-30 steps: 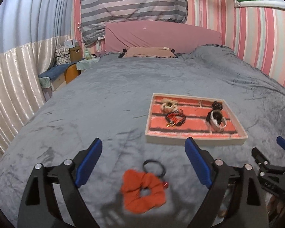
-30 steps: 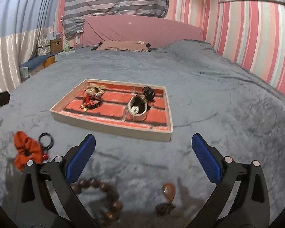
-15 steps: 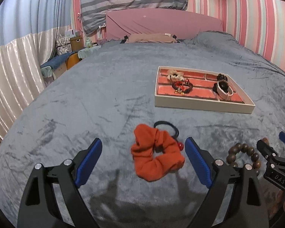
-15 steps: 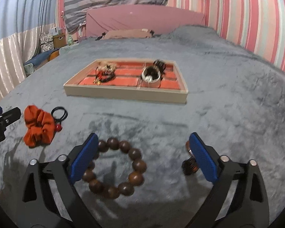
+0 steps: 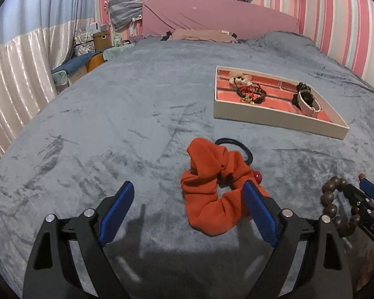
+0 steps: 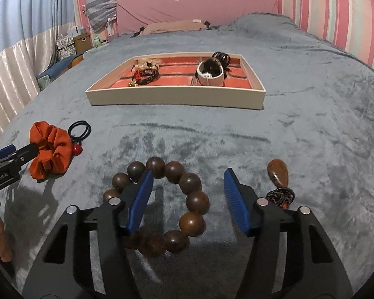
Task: Organize jewelry
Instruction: 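Grasp the orange scrunchie with the left tool while the right tool grasps the bead bracelet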
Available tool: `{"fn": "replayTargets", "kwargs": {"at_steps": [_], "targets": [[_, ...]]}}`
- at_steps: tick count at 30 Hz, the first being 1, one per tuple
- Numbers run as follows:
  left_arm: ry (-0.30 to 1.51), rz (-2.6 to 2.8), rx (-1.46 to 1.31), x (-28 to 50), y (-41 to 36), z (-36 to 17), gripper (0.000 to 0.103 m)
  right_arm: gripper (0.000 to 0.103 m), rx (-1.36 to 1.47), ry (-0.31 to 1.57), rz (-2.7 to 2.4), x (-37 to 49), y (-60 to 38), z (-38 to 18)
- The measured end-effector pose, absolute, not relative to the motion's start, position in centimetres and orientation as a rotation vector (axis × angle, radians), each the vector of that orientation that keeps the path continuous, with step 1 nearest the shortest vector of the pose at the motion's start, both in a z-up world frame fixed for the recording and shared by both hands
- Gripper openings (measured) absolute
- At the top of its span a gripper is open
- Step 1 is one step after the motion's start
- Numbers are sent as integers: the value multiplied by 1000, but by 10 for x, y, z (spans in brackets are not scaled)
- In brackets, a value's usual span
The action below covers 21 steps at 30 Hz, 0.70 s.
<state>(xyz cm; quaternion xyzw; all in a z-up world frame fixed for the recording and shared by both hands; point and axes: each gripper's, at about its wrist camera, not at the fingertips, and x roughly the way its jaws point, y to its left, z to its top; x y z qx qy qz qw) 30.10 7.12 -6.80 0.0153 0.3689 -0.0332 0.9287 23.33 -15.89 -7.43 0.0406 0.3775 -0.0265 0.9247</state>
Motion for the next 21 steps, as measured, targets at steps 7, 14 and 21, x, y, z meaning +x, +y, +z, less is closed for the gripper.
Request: {"fn": "replayTargets", "kwargs": {"at_steps": [7, 14, 21], "targets": [[775, -82, 25, 310, 72, -78, 86, 53, 95, 821, -53, 242, -162, -84], [811, -102, 20, 325, 74, -89, 56, 48, 104, 834, -49, 247, -164, -88], [826, -133, 43, 327, 67, -94, 30, 39, 111, 841, -42, 250, -164, -90]]}}
